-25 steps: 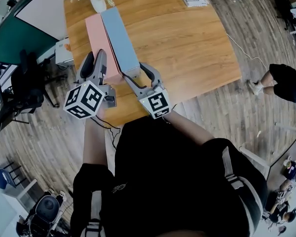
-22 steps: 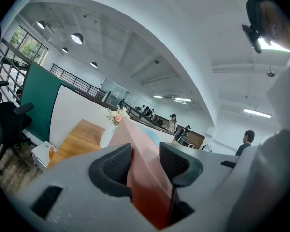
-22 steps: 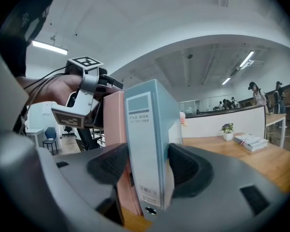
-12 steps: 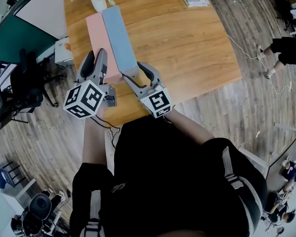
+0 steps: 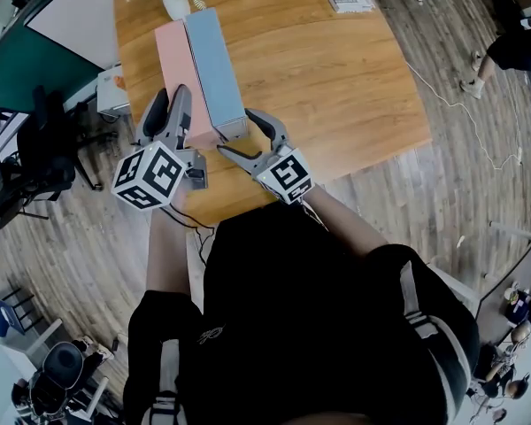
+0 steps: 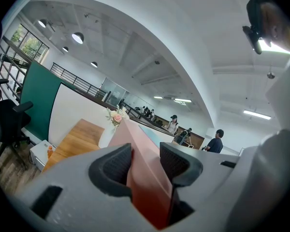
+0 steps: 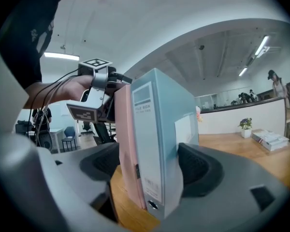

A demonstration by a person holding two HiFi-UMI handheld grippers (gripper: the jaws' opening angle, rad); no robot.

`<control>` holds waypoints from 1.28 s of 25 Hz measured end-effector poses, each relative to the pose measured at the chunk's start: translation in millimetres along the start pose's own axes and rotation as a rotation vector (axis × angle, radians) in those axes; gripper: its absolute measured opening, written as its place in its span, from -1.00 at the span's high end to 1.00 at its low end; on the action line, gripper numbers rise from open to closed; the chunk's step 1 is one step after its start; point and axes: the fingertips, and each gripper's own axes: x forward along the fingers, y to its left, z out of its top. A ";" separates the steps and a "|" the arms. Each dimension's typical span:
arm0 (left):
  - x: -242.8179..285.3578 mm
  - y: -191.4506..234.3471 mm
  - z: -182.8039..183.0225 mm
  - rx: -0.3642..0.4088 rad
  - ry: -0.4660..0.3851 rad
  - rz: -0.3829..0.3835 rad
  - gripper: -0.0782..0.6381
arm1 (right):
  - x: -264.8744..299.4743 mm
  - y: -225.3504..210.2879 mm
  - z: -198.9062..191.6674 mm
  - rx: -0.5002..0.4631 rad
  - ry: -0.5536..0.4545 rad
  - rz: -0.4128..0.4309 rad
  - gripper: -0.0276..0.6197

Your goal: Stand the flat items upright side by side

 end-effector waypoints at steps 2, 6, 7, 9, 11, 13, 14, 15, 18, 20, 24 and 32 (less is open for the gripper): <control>1.1 0.7 -0.6 -0.004 -0.002 0.002 0.25 | 3.0 0.3 -2.6 -0.016 0.010 0.005 -0.28; 1.0 -0.7 -1.6 -0.012 -0.004 0.004 0.25 | 6.5 1.0 -15.5 -0.013 0.052 0.025 -0.40; 0.9 -1.5 -1.8 -0.014 -0.005 0.005 0.25 | 7.2 2.5 -17.6 -0.015 0.057 0.031 -0.45; 0.7 -1.4 -1.7 -0.021 -0.009 0.007 0.25 | 10.1 4.0 -23.8 -0.021 0.072 0.029 -0.50; 0.6 -1.1 -1.7 -0.027 -0.013 0.009 0.25 | 14.4 4.9 -36.2 -0.022 0.118 0.017 -0.61; 0.5 -1.9 -1.9 -0.030 -0.014 0.008 0.25 | 17.5 6.2 -49.4 -0.039 0.169 -0.014 -0.68; 0.3 -2.2 -1.8 -0.030 -0.015 0.008 0.24 | 18.5 5.9 -54.2 -0.057 0.193 -0.038 -0.68; 0.2 -2.1 -1.5 -0.032 -0.015 0.007 0.24 | 19.4 5.1 -57.2 -0.076 0.212 -0.063 -0.68; -0.3 0.3 -0.4 -0.037 -0.019 0.010 0.24 | 23.4 0.7 -58.0 -0.092 0.212 -0.115 -0.60; -1.1 3.1 -0.1 -0.041 -0.021 0.011 0.24 | 25.5 -2.4 -57.6 -0.067 0.184 -0.128 -0.42; -2.7 6.0 0.6 -0.052 -0.022 0.009 0.24 | 27.0 -4.4 -57.0 -0.078 0.179 -0.123 -0.34; -4.1 9.9 2.3 -0.070 -0.034 0.014 0.25 | 30.6 -1.5 -58.0 -0.086 0.183 -0.124 -0.29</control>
